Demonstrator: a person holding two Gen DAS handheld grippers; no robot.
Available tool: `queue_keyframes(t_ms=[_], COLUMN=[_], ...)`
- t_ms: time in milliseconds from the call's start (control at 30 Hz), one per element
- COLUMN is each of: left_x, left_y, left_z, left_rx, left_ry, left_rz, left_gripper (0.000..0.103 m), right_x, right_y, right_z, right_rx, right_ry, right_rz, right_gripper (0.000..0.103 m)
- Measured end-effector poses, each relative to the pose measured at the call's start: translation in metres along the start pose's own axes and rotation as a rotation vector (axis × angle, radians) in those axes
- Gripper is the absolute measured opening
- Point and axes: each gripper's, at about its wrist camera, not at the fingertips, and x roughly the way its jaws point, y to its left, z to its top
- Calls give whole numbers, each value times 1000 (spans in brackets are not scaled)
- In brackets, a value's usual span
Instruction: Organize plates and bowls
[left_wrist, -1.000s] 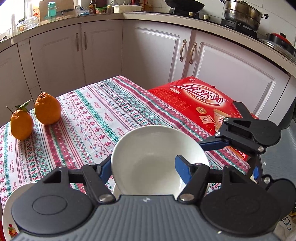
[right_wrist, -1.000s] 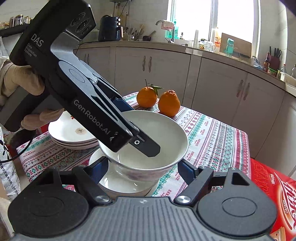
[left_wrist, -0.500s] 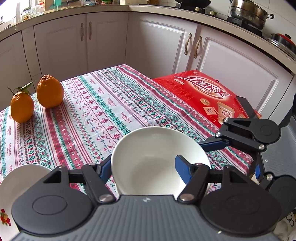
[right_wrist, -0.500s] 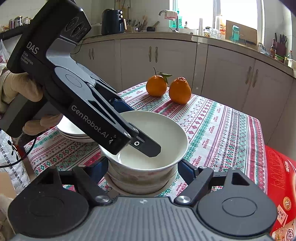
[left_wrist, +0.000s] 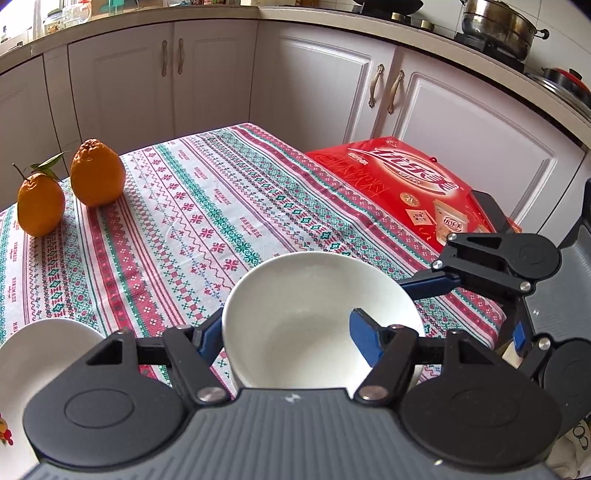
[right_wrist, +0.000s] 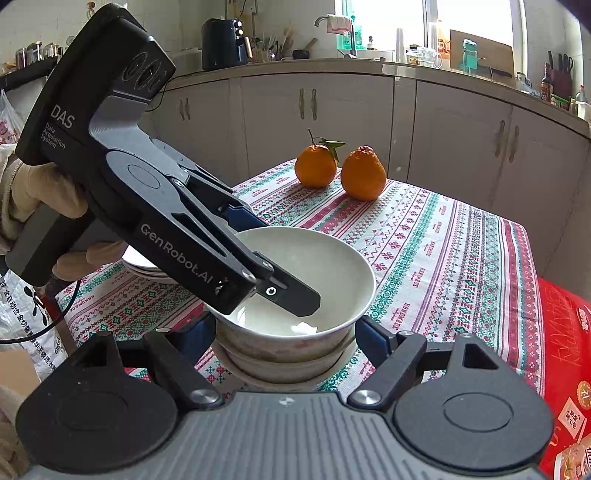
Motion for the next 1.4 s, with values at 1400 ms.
queue_keyframes(t_ms=[1400], left_x=[-13], left_y=[-16], left_z=[-81], left_rx=[190], left_ry=[-17], left_rz=[48], left_gripper=[102], right_x=[8], right_y=[-4], right_z=[-32], right_rx=[-259], right_ry=[115], right_rz=[-42], right_gripper=[103])
